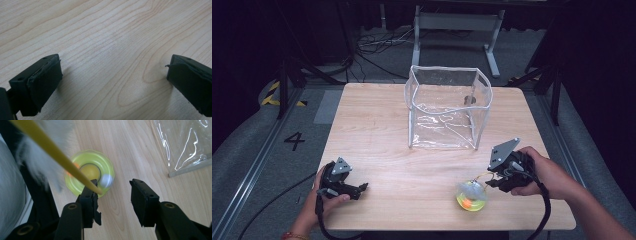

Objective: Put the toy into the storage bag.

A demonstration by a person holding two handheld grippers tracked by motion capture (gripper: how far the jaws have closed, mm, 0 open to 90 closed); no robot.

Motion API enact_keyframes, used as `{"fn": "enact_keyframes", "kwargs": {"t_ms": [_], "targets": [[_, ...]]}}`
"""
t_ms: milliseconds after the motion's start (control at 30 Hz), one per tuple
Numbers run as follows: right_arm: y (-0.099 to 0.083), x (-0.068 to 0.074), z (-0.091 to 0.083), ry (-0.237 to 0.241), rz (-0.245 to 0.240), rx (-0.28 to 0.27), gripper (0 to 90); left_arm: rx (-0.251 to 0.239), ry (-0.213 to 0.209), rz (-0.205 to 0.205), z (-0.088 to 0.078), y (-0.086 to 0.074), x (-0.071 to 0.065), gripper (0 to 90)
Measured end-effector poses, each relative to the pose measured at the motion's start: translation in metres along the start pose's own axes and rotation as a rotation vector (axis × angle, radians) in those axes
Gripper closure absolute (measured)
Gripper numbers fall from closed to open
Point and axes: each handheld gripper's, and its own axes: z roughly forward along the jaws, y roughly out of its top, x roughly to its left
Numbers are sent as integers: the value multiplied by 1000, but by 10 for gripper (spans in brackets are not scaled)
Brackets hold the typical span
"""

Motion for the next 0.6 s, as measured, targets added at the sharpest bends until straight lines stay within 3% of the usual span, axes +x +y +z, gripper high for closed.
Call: {"fn": "enact_keyframes", "kwargs": {"t_ms": [333,600], "targets": [[9,7,-1,33,-40,32,872,0,0,1,0,0,0,2],[13,9,-5,52,-59,59,880,0,-1,-2,0,0,0,2]]}}
